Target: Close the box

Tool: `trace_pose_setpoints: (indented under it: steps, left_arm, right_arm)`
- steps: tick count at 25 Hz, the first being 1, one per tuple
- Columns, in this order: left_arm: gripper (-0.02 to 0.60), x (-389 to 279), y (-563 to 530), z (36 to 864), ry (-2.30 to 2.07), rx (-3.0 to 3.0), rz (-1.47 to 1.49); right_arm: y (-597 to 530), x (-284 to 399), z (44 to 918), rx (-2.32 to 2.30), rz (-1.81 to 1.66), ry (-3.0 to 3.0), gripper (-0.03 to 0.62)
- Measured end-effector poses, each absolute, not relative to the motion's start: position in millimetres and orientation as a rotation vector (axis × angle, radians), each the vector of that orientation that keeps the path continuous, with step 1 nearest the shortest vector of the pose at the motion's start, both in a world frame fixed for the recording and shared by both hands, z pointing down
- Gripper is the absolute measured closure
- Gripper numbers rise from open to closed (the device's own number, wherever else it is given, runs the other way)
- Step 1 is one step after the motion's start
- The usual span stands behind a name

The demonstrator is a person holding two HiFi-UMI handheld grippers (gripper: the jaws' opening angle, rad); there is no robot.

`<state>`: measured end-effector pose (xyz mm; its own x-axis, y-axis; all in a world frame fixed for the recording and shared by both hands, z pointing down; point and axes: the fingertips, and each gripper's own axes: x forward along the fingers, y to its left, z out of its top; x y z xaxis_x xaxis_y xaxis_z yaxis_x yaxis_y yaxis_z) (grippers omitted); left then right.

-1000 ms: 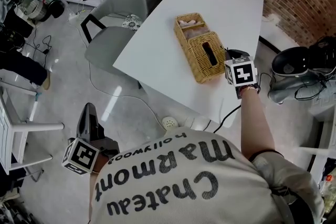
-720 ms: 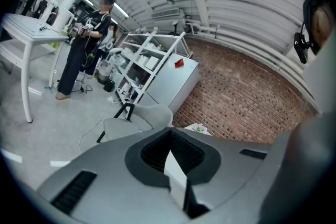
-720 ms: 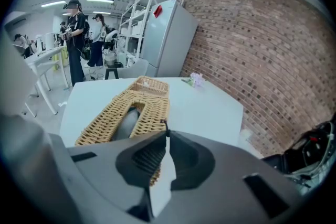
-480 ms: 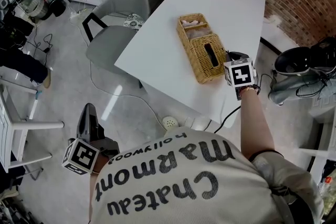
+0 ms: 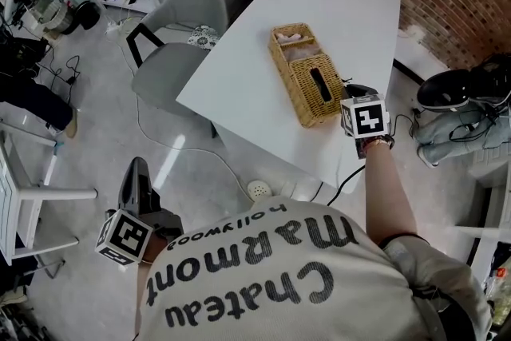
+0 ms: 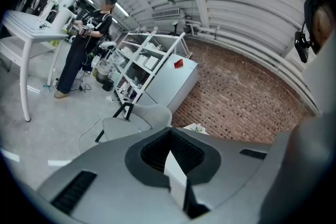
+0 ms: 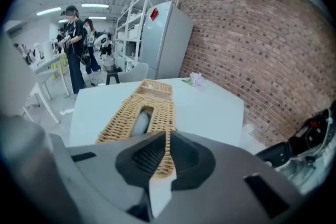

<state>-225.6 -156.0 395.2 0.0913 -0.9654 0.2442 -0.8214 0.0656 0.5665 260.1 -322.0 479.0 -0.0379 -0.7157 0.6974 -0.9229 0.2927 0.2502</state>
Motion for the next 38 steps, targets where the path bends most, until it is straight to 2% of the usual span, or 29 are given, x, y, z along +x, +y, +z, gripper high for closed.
trace_pose_setpoints:
  steps: [7,16,21,30,38]
  left_arm:
    - [0.580,-222.5,-146.1,393.9,-1.709,1.826,-0.306]
    - [0.580,-233.7,-102.3,385.0,-1.672,1.866,-0.304]
    - [0.580,-245.6,-66.6,387.5,-1.678,1.859,-0.297]
    - [0.580,-255.5,-22.6,389.3,-1.676,1.860,-0.303]
    - [0.580,-257.1,-9.2,396.9,-1.690,1.828,-0.307]
  right_arm:
    - [-292.1,196.0,458.4,1.543,0.555,-2.017,0.590]
    - [-212.9,64.0,452.6,1.377,0.914,-2.281,0.591]
    - [-176.3,13.9,415.3,1.315,0.952,-2.491,0.591]
    - [-133.8,-18.9,356.4,1.325,0.628,-2.681,0.591]
    - [-121.7,-7.1,375.5,1.297,0.632,-2.628,0.591]
